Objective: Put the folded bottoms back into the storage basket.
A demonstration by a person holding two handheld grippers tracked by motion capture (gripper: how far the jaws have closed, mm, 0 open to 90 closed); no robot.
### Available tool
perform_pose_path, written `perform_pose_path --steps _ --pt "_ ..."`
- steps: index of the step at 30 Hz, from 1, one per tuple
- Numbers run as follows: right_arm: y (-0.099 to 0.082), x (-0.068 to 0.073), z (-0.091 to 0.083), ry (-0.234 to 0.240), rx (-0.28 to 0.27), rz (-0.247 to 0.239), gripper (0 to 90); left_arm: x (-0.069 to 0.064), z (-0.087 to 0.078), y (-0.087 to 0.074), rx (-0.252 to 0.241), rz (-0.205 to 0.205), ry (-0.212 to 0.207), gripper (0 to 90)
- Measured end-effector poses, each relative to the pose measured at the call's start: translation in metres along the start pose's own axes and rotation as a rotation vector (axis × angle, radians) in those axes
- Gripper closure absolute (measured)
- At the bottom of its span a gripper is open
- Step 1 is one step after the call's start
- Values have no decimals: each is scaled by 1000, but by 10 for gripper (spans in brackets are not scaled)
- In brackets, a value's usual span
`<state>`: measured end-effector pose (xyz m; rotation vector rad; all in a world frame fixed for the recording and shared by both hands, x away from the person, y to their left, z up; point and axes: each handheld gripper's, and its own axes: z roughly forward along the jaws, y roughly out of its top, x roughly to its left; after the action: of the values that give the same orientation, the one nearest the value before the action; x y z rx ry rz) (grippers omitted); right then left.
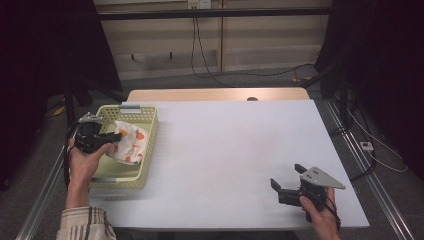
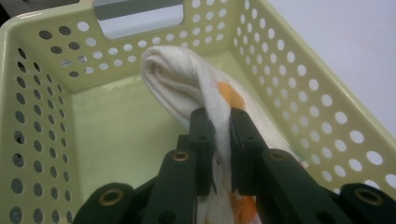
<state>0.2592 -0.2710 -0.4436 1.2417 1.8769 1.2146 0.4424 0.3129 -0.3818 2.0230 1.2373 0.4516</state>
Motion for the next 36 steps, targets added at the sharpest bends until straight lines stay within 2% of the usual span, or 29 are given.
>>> perform_pose_path --steps 5,16,20,26,29,36 --pt "0 0 1 4 7 -5 37 1 5 0 1 -11 -5 815" --pt "0 0 0 7 10 -11 37 -4 17 2 17 2 -9 815" --pt "0 1 0 8 10 -12 37 -2 20 1 29 -7 10 813" --pt "0 1 0 11 13 -12 37 -1 23 0 45 7 39 809" --pt "0 1 0 12 14 -11 37 2 23 -1 46 1 53 806" --pt "-1 2 1 17 18 -19 37 4 24 -2 53 0 67 796"
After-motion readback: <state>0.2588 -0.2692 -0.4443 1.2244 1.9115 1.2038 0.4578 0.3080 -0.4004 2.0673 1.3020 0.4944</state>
